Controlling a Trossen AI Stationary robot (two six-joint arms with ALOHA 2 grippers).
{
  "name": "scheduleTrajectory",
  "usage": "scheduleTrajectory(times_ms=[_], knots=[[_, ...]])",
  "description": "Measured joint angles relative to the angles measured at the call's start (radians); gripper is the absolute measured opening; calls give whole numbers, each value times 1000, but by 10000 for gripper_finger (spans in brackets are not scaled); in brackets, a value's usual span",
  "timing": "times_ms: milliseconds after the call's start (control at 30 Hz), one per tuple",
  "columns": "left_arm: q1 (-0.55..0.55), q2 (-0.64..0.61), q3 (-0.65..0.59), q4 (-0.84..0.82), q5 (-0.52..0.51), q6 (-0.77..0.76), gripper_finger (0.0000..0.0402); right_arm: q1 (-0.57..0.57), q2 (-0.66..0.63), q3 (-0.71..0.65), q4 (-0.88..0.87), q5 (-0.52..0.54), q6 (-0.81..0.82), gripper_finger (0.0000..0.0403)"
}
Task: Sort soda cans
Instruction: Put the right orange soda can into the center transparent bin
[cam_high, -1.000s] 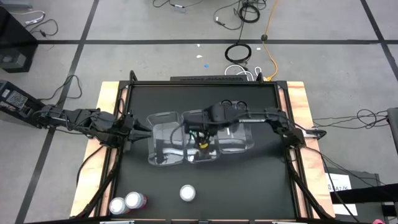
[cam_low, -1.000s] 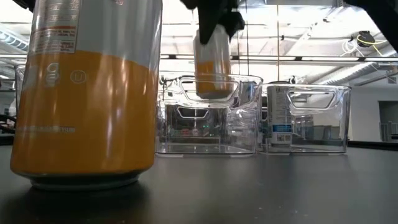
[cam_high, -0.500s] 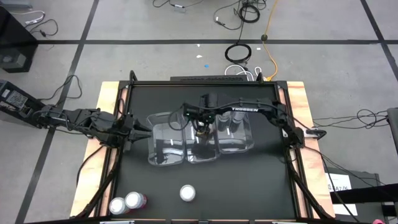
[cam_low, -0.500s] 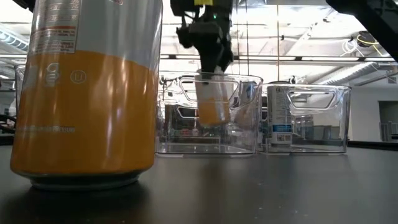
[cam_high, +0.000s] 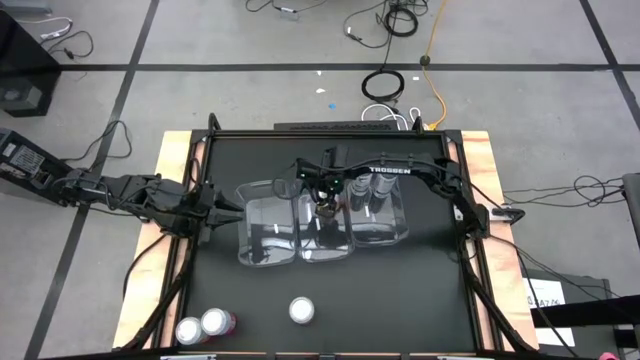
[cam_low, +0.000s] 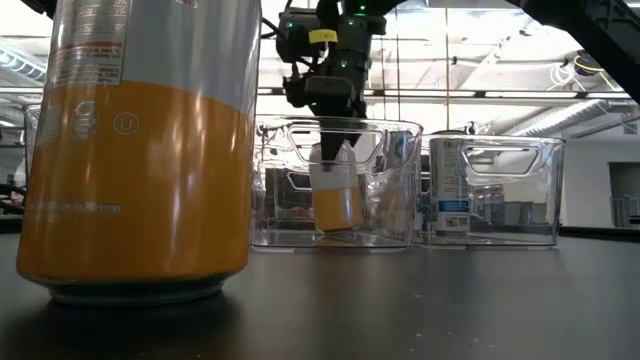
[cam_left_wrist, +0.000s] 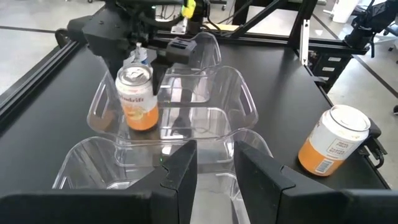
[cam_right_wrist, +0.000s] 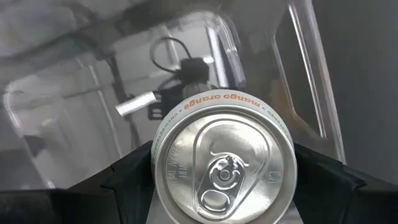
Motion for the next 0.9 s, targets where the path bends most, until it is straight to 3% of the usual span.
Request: scheduleTrajectory(times_ms=[767,900], knots=[[0,0,0,1,0,0,116,-28,-69,-1,11,-30,-34,288],[0,0,0,1,0,-1,116,-23,-86,-71,67,-35,-22,288]])
